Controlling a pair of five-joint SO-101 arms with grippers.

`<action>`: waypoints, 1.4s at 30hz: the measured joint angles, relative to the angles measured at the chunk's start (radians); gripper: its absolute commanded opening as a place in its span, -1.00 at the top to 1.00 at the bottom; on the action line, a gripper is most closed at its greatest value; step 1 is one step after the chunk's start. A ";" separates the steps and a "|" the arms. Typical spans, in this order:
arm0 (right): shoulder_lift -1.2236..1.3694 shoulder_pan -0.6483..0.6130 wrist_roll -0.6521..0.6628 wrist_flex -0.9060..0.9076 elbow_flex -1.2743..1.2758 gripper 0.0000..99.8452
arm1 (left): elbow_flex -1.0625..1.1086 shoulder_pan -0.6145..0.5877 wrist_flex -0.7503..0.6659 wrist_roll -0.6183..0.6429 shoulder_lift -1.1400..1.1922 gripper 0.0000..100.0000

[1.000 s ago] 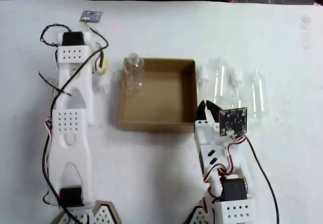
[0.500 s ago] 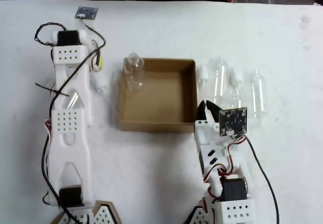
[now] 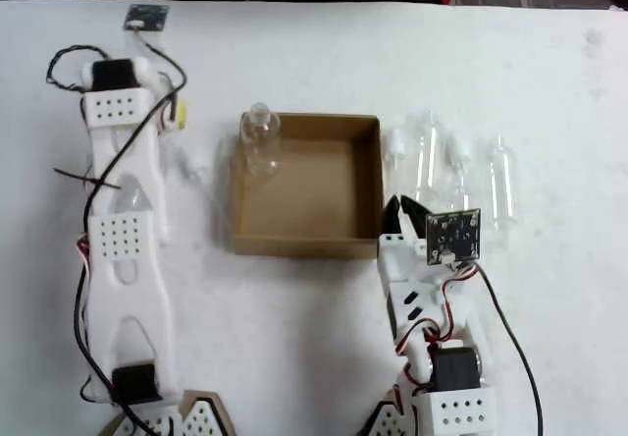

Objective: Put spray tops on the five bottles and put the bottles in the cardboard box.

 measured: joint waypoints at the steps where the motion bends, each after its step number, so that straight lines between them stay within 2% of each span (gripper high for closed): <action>1: 0.000 0.000 0.000 0.000 0.000 0.96 | 0.000 -0.009 0.000 0.000 0.000 0.58; 6: 0.000 0.000 0.000 0.000 0.000 0.96 | 0.000 -0.040 0.002 -0.011 0.000 0.54; 12: 0.000 0.000 0.000 0.000 0.000 0.96 | 0.000 -0.041 0.002 -0.121 0.000 0.54; 20: 0.000 0.000 0.000 0.000 0.000 0.96 | 0.005 -0.035 0.002 -0.132 0.000 0.54; 28: 0.000 0.000 0.000 0.011 0.000 0.96 | 0.100 -0.011 -0.020 -0.130 0.000 0.65; 42: 0.000 0.000 0.000 0.023 0.000 0.96 | 0.101 -0.011 -0.025 -0.130 0.000 0.64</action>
